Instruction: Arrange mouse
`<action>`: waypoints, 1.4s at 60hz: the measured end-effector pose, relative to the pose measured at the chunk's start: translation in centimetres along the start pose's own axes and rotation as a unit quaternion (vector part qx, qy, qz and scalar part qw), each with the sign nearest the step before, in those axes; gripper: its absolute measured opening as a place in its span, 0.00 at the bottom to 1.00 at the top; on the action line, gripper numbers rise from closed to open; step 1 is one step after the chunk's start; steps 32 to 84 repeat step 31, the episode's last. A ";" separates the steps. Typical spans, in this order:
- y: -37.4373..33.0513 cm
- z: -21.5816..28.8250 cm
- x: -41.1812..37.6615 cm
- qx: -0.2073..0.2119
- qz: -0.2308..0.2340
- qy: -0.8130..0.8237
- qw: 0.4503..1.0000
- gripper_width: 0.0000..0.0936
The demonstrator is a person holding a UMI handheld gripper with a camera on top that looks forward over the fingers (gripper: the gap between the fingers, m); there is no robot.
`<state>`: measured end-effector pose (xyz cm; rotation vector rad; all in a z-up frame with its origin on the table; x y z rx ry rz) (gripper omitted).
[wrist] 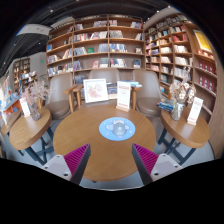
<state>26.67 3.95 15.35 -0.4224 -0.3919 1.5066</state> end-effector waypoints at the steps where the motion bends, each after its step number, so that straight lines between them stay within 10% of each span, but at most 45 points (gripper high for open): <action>1: -0.7 0.0 -0.1 0.002 -0.001 0.000 1.000 0.91; 84: -6.6 -1.1 0.2 0.031 -0.028 -0.026 0.999 0.91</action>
Point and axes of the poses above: the point between the fingertips, and its own axes, seen from behind it with the camera up: x to the right, z up, y forward, the way the camera looks, the point moved 4 cm from there along -y, backward, against the way the camera looks
